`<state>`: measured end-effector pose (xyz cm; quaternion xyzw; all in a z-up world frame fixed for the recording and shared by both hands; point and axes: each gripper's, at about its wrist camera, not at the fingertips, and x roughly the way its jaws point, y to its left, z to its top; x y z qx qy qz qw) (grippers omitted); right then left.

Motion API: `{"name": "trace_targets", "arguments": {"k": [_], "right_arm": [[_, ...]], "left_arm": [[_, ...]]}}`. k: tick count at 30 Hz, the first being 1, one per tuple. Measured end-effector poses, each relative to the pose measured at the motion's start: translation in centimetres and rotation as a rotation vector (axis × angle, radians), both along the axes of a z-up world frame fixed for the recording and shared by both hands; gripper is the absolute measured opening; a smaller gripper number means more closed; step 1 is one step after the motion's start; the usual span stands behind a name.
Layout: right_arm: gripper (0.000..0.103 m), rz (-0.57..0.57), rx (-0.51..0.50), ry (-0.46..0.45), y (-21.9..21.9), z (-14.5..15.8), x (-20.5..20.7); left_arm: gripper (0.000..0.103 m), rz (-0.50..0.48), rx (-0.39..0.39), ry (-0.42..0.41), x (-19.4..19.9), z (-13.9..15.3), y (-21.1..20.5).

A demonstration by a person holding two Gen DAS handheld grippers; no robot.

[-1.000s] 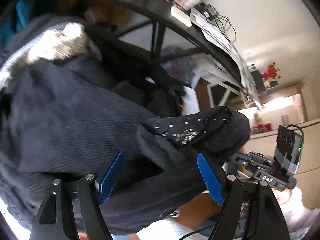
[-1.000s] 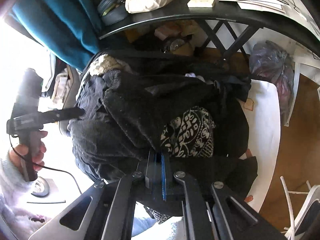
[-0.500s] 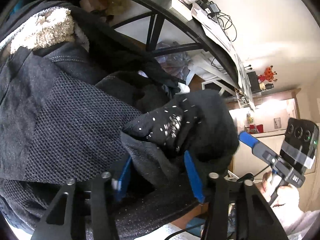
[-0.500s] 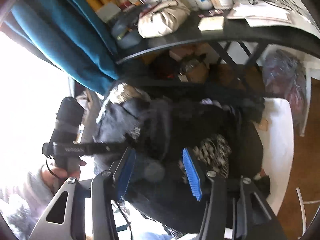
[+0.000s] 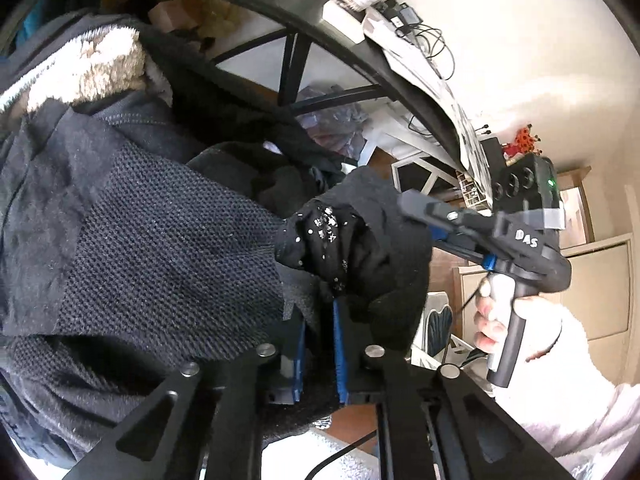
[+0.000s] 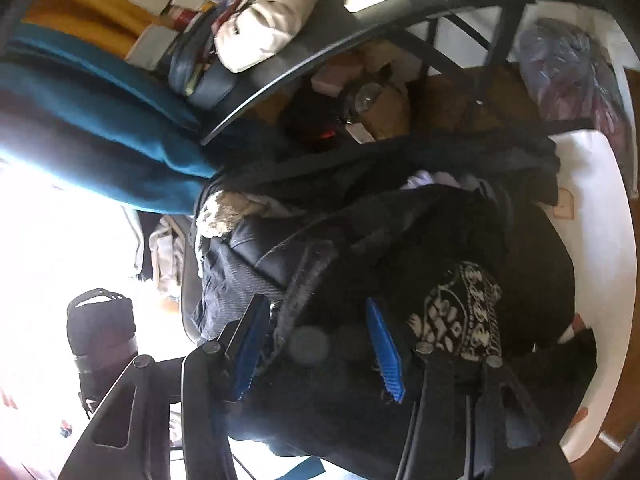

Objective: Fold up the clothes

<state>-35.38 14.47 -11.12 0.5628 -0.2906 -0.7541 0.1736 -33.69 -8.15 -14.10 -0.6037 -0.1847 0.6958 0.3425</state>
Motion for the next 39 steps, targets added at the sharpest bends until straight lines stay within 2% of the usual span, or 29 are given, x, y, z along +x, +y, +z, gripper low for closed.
{"name": "trace_targets", "arguments": {"k": [4,5,6,7,9,11,13,18,21,23,25,26,27,30,31,32,33,35,37,39], "right_arm": [[0.053,0.095,0.079,-0.047,-2.1,-0.5,-0.2],[0.049,0.111,0.103,-0.043,-2.5,-0.5,-0.1],[0.037,0.127,0.128,-0.040,-2.8,-0.4,-0.1],[0.007,0.136,0.152,-0.032,-3.0,0.0,0.0],[0.007,0.120,0.169,0.019,-2.7,1.9,0.1],[0.007,0.111,0.180,0.120,-2.5,5.9,0.1],[0.007,0.113,0.192,0.257,-2.7,11.6,-0.2],[0.006,0.143,0.222,0.607,-4.5,26.9,-0.1],[0.006,0.181,0.240,0.832,-6.3,35.7,2.3],[0.006,0.202,0.247,0.945,-7.4,39.6,4.3],[0.006,0.230,0.237,1.012,-8.1,41.9,6.1],[0.006,0.247,0.228,1.015,-8.6,42.3,6.4],[0.006,0.266,0.219,1.011,-9.1,42.4,6.7],[0.006,0.332,0.246,0.934,-10.9,39.8,6.7],[0.006,0.356,0.252,0.878,-11.4,37.8,6.4],[0.006,0.372,0.251,0.821,-11.8,36.0,6.1],[0.006,0.384,0.257,0.751,-12.1,33.7,5.8],[0.006,0.403,0.272,0.622,-12.7,29.4,5.4],[0.005,0.416,0.275,0.555,-13.1,27.0,5.7],[0.005,0.425,0.277,0.509,-13.4,25.5,6.0]], "left_arm": [[0.007,-0.010,-0.034,0.073,0.5,1.6,0.2],[0.007,-0.005,-0.048,0.098,0.6,2.2,0.1],[0.007,0.007,-0.059,0.121,0.6,2.9,-0.3],[0.006,0.023,-0.064,0.142,0.6,3.8,-0.8],[0.006,0.069,-0.067,0.197,0.5,6.3,-2.3],[0.006,0.128,-0.068,0.277,0.2,10.0,-4.4],[0.006,0.194,-0.059,0.372,0.2,14.5,-6.7],[0.006,0.352,-0.015,0.730,1.7,30.4,-12.4],[0.003,0.426,0.004,0.948,5.5,38.9,-15.6],[0.003,0.460,0.014,1.055,8.0,43.1,-17.4],[0.003,0.465,-0.012,1.091,9.4,44.7,-18.5],[0.003,0.468,-0.026,1.108,10.1,45.5,-19.1],[0.004,0.465,-0.037,1.108,10.4,45.6,-19.5],[0.009,0.422,-0.058,0.992,8.9,41.2,-20.0],[0.027,0.411,-0.064,0.947,8.4,39.3,-20.2],[0.050,0.406,-0.070,0.889,7.7,36.4,-20.3],[0.055,0.401,-0.069,0.824,7.1,33.5,-20.4],[0.055,0.391,-0.042,0.664,5.9,27.1,-20.7],[0.055,0.378,-0.022,0.525,5.1,21.4,-20.8],[0.056,0.358,-0.033,0.495,6.7,19.0,-20.3]]}}
